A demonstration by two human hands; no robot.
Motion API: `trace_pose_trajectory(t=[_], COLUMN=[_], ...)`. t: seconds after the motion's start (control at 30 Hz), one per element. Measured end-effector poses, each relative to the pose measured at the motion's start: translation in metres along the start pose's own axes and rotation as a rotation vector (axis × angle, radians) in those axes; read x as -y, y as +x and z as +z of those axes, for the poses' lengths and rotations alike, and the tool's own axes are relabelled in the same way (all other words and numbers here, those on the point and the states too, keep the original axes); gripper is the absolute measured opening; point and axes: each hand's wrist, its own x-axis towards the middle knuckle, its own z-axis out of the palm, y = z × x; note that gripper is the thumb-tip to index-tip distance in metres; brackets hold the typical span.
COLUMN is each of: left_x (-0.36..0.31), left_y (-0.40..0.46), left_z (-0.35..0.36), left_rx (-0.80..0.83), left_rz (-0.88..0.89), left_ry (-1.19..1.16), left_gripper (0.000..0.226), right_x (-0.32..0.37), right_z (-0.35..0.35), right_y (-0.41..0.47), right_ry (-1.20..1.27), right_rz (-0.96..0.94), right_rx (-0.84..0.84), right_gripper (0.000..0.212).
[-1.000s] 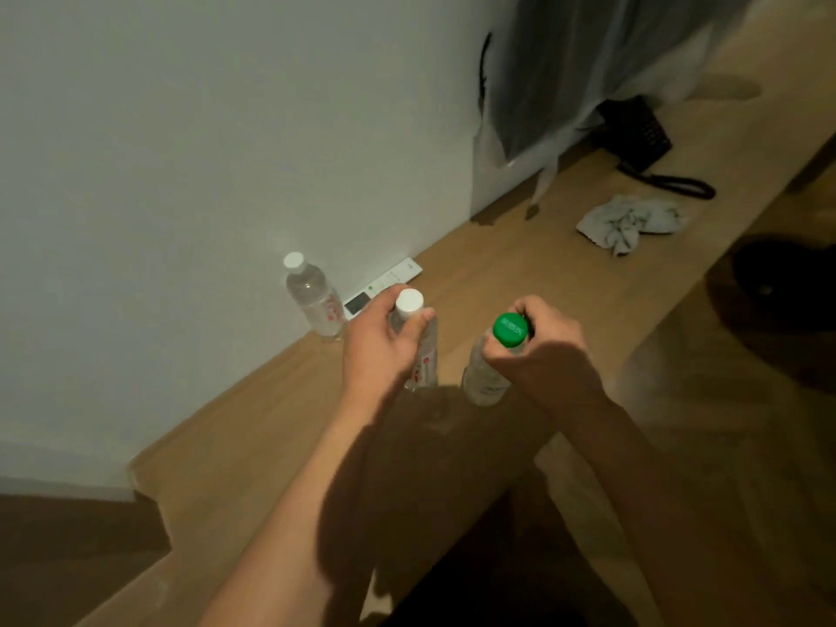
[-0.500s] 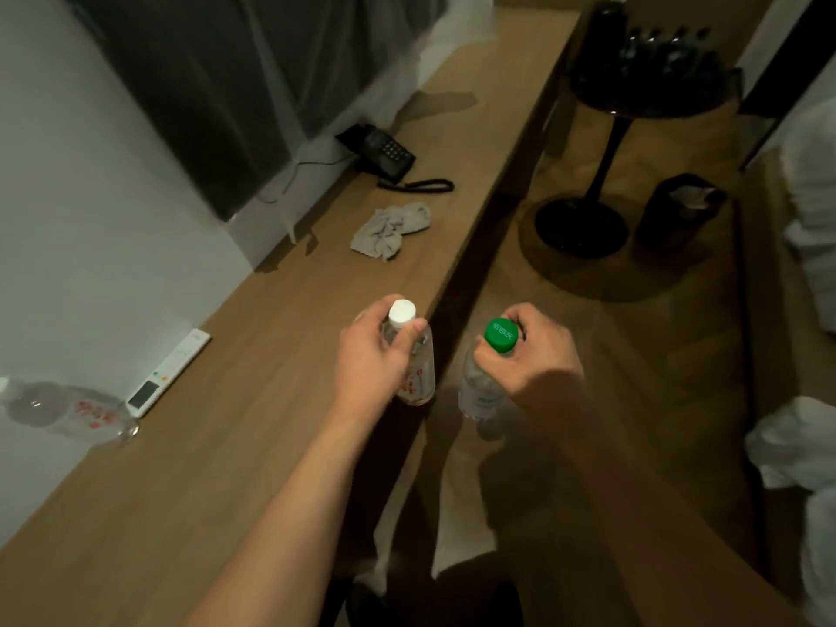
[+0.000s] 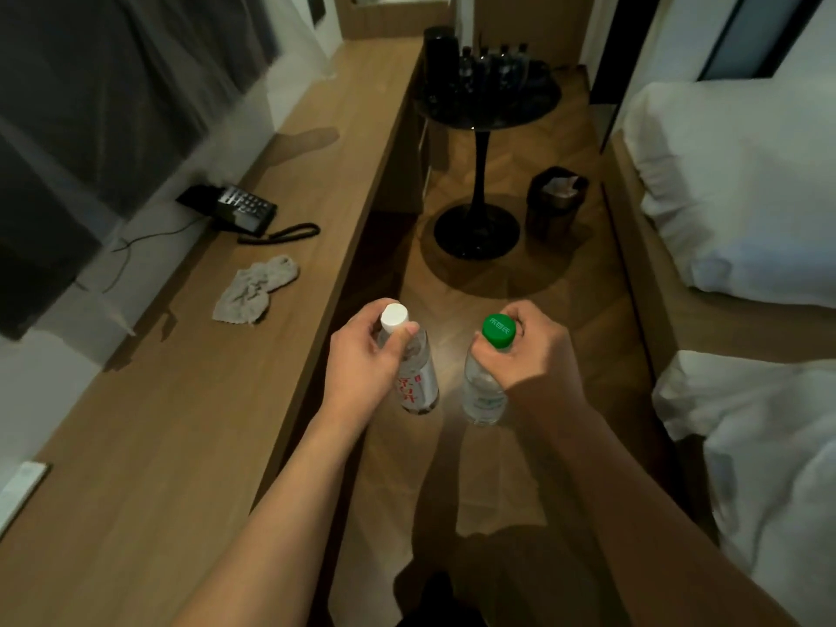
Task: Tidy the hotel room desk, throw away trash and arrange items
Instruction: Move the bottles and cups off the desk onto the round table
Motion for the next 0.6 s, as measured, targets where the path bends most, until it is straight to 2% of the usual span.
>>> trace_pose_trajectory(t=[0.2, 0.6], left_x=[-0.006, -0.024], left_y=[0.067, 0.27], left_z=[0.037, 0.095], left_rx=[0.067, 0.202], left_rz=[0.032, 0.043], left_ry=[-0.001, -0.11], left_gripper=[0.022, 0.024], right_x=[-0.023, -0.08], right_z=[-0.003, 0.006], right_y=[0.065, 0.246], right_ry=[-0.11, -0.133], right_rz=[0.232, 0.309], right_rx=[0.095, 0.025], right_gripper=[0.026, 0.03])
